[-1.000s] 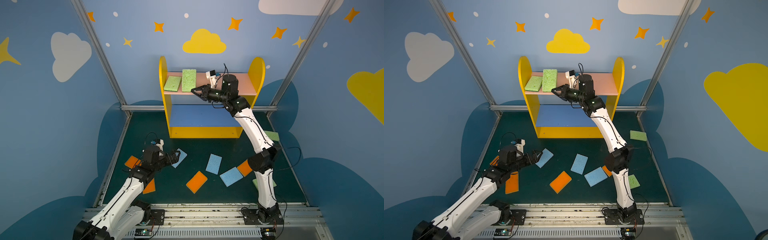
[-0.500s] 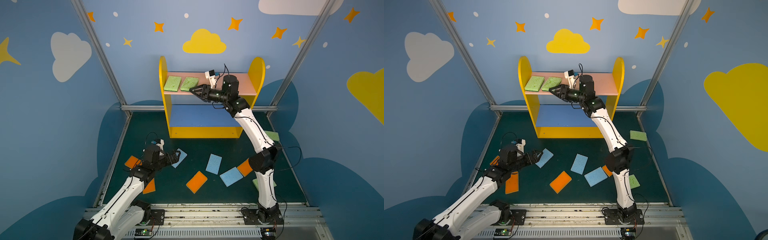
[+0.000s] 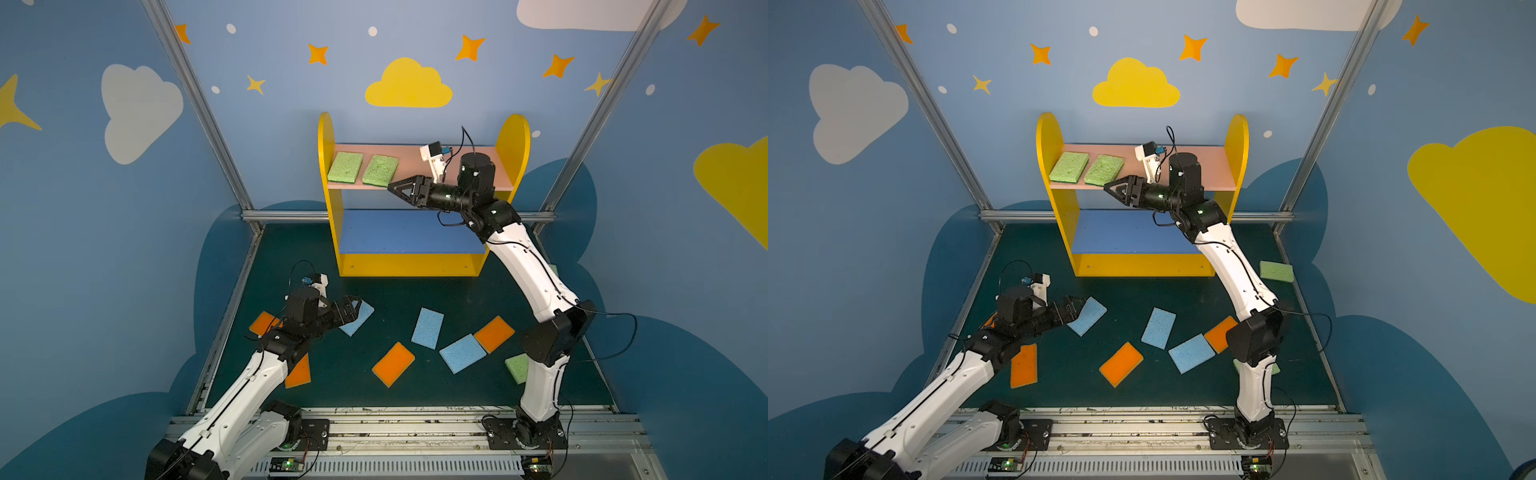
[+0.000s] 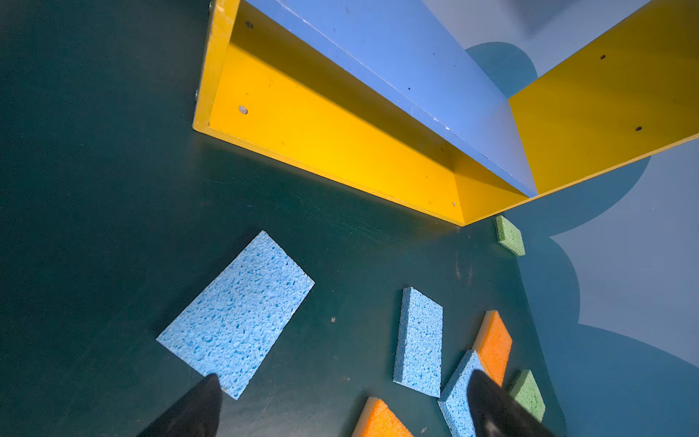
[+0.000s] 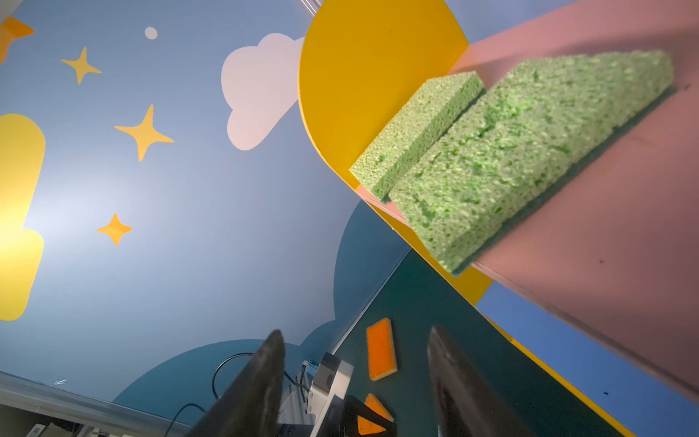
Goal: Place and organize the cleaning sponges onto the shelf
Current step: 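Lower the right gripper toward a table green sponge while the left arm lowers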
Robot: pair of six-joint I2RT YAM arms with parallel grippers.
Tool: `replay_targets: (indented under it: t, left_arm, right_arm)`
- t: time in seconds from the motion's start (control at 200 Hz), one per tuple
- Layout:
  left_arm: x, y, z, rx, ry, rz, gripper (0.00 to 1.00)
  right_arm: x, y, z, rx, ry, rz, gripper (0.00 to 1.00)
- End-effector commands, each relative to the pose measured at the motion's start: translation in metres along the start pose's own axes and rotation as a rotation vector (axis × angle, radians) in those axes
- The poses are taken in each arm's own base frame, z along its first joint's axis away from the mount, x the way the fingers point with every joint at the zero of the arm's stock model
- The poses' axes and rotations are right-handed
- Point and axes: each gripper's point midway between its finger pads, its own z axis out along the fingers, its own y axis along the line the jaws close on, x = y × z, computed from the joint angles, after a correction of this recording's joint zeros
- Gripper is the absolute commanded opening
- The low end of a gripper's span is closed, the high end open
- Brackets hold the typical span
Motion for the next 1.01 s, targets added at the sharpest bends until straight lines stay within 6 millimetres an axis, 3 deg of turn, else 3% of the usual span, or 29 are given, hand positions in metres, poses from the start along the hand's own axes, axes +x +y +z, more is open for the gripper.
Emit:
replay_targets:
  t: [0.0,0.14,0.285,0.42,0.531,0.711,0.831,1.001]
  left_arm:
    - [-0.010,-0.010,-0.003,0.015,-0.018,0.027,0.99]
    - [-0.011,-0.024,0.003,0.060,0.020,0.054,0.98]
    - [-0.003,-0.047,0.019,0.071,0.060,0.129,0.98]
    - [0.013,-0.066,0.041,0.086,0.084,0.178,0.99]
    - [0.031,-0.075,0.059,0.098,0.113,0.199,0.99]
    - [0.056,-0.082,0.081,0.113,0.162,0.218,1.00]
    - [0.069,-0.087,0.088,0.136,0.191,0.215,1.00]
    - [0.088,-0.086,0.092,0.149,0.226,0.224,1.00]
  right_arm:
    - [-0.004,0.016,-0.022,0.054,-0.014,-0.090,0.51]
    - [0.013,0.009,-0.048,0.168,0.000,-0.133,0.54]
    - [0.034,-0.006,-0.093,0.260,-0.033,-0.103,0.56]
    - [0.050,-0.038,-0.157,0.329,-0.130,0.044,0.52]
    - [0.074,-0.069,-0.208,0.419,-0.207,0.166,0.51]
    - [0.144,-0.153,-0.267,0.684,-0.254,0.452,0.56]
    - [0.203,-0.206,-0.293,0.788,-0.251,0.680,0.56]
    - [0.266,-0.234,-0.328,0.959,-0.232,0.826,0.61]
